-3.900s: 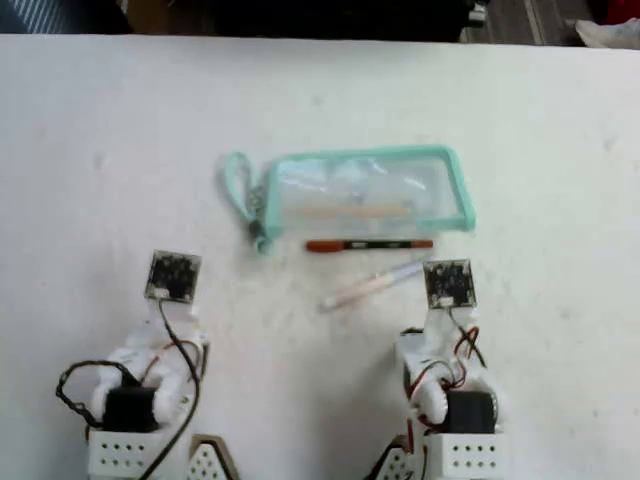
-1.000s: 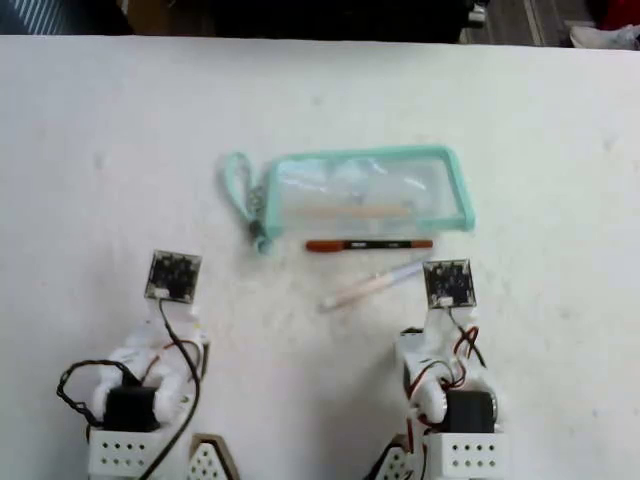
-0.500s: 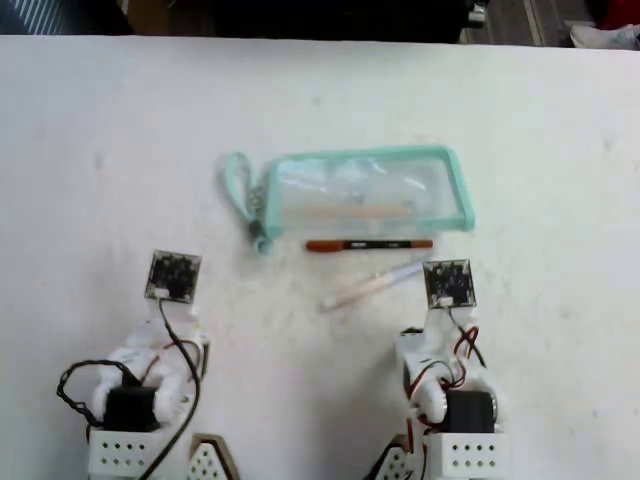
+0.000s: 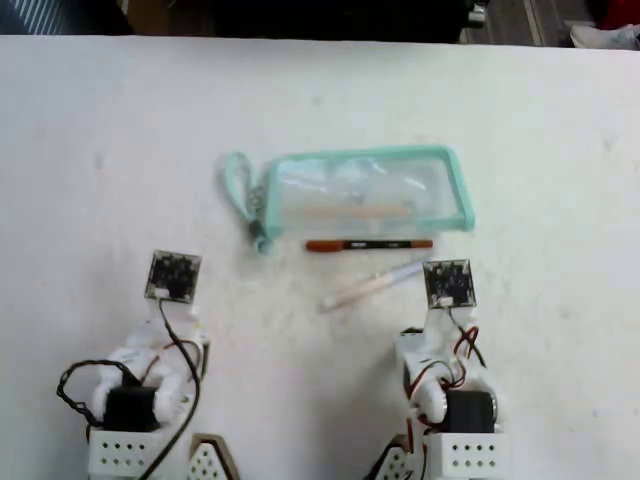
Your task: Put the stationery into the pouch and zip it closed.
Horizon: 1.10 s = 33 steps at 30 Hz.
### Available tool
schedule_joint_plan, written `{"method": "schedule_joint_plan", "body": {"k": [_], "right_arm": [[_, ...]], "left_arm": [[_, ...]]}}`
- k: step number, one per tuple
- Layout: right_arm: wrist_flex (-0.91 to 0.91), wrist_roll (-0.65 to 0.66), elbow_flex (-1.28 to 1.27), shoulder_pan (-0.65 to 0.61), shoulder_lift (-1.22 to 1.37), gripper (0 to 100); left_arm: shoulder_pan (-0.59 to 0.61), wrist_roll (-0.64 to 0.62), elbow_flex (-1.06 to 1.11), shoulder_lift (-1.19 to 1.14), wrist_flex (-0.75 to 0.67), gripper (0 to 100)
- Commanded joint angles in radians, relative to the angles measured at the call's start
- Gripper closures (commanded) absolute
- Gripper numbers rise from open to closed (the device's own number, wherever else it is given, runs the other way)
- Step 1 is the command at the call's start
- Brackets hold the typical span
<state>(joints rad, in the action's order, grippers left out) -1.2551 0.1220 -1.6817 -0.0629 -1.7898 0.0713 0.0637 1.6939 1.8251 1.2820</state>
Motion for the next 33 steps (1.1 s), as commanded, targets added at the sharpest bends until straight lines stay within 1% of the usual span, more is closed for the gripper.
{"method": "schedule_joint_plan", "body": {"k": [1,24,28,30,33], "right_arm": [[-0.005,-0.003,-0.009,0.007,-0.001,98.1],[0.001,-0.003,-0.009,0.005,-0.001,98.1],[0.056,-0.003,-0.009,0.005,-0.001,98.1],[0.07,-0.003,-0.009,0.005,-0.001,98.1],[0.07,-0.003,-0.009,0.005,-0.001,98.1]], "left_arm": [[-0.013,-0.006,-0.002,0.002,0.005,98],[-0.007,-0.005,-0.009,0.002,0.0,98],[-0.007,-0.006,-0.046,0.002,-0.002,98],[-0.008,-0.011,-0.083,0.002,-0.018,98],[-0.007,-0.011,-0.133,0.002,-0.092,98]]}}
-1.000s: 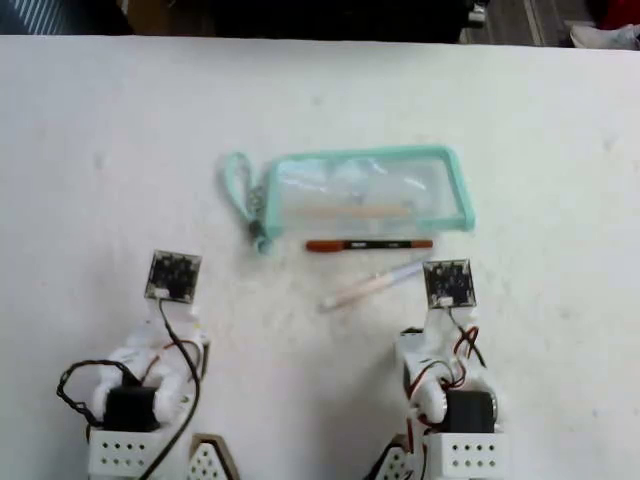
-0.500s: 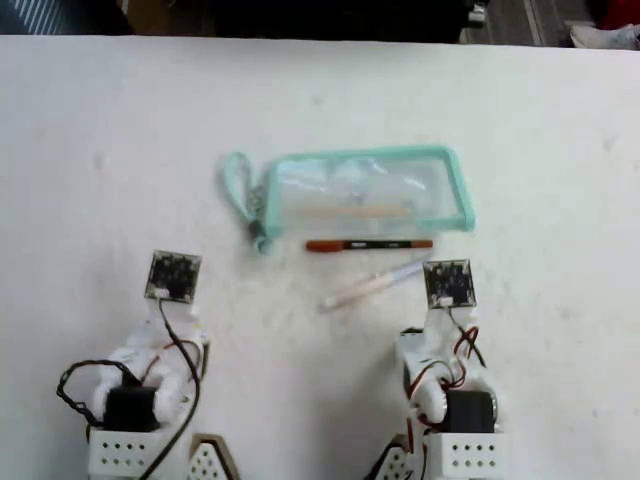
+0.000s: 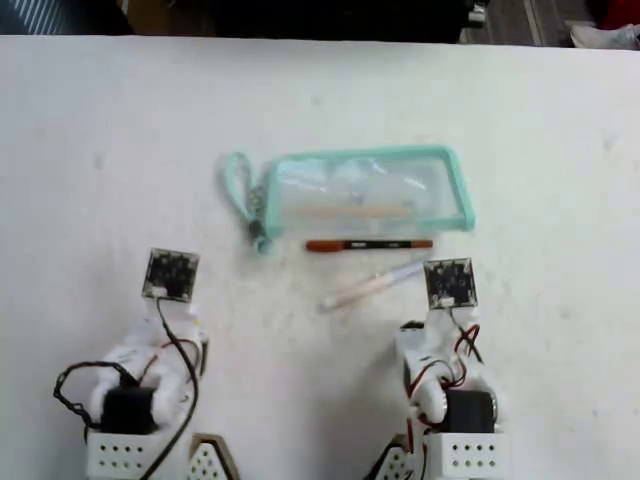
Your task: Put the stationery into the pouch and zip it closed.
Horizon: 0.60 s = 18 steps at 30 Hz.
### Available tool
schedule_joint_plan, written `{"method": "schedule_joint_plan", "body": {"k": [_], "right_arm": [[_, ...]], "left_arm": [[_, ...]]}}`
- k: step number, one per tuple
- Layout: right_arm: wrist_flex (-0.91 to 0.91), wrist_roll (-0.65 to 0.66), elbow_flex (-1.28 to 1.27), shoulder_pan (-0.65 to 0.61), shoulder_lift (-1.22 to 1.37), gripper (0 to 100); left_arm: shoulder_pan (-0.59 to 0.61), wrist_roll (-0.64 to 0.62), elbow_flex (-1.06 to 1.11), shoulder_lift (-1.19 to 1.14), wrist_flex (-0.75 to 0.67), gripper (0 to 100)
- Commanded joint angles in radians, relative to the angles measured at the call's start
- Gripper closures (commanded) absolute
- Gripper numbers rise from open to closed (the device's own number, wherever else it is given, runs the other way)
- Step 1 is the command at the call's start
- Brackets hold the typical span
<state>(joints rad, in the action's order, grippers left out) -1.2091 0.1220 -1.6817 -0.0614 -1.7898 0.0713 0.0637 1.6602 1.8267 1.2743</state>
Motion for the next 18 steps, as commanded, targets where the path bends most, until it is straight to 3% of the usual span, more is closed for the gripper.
{"method": "schedule_joint_plan", "body": {"k": [1,9,18], "right_arm": [[0.024,-0.003,-0.009,0.007,-0.001,98.1],[0.024,-0.003,-0.009,0.012,-0.001,98.1],[0.022,-0.003,-0.009,0.004,-0.001,98.1]], "left_arm": [[-0.008,-0.011,-0.109,0.001,-0.097,98],[-0.015,-0.003,-0.157,0.001,-0.207,98],[-0.016,-0.006,-0.155,0.001,-0.474,98]]}}
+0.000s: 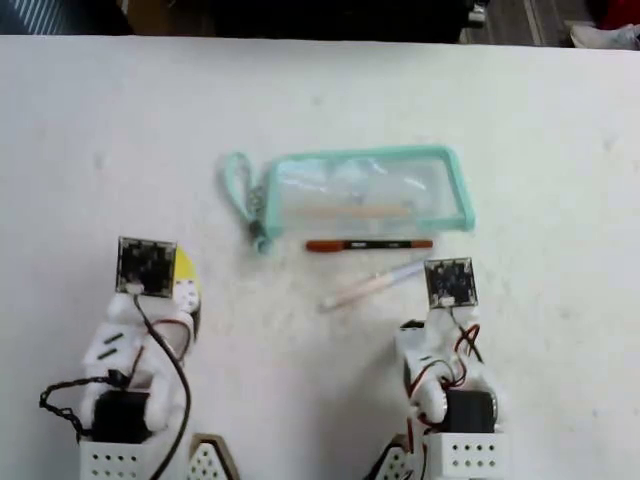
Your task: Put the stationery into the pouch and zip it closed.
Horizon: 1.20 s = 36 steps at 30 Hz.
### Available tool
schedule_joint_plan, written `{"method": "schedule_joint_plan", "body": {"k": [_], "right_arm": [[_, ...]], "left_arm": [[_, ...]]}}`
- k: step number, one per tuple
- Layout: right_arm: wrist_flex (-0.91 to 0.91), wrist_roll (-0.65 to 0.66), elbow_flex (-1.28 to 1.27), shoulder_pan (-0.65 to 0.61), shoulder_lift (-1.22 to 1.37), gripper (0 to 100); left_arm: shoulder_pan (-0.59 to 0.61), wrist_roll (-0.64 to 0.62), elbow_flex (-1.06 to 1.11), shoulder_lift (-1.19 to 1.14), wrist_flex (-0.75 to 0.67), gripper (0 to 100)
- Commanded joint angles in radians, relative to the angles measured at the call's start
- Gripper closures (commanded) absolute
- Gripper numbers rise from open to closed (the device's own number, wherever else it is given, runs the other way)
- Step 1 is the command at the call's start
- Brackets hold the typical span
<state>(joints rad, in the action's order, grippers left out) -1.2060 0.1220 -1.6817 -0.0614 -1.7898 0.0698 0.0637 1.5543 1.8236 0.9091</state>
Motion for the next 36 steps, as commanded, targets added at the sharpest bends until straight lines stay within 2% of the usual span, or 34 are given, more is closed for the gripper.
{"method": "schedule_joint_plan", "body": {"k": [1,6,11,18,22,29,32,36], "right_arm": [[0.018,-0.003,-0.009,0.004,-0.001,98.1],[0.024,-0.002,-0.009,0.002,-0.001,98.1],[0.119,-0.002,-0.009,-0.013,-0.001,98.1],[0.452,-0.002,-0.009,-0.012,-0.002,98.1],[0.665,-0.002,-0.009,-0.002,-0.002,98.0],[0.604,-0.002,-0.009,0.087,-0.002,97.8],[0.575,0.002,-0.009,0.097,-0.001,92.6],[0.518,0.132,-0.009,0.09,-0.001,91.4]], "left_arm": [[-0.015,-0.011,-0.049,0.004,-0.112,98],[-0.019,-0.011,-0.015,0.004,-0.071,98],[-0.016,-0.011,-0.014,0.004,-0.068,98],[0.051,-0.005,0.003,0.004,-0.072,98],[0.047,-0.005,0.021,0.004,-0.075,98],[0.021,-0.009,0.017,0.004,-0.075,98],[0.025,-0.011,0.015,0.004,-0.075,98],[0.027,-0.011,0.015,0.004,-0.075,98]]}}
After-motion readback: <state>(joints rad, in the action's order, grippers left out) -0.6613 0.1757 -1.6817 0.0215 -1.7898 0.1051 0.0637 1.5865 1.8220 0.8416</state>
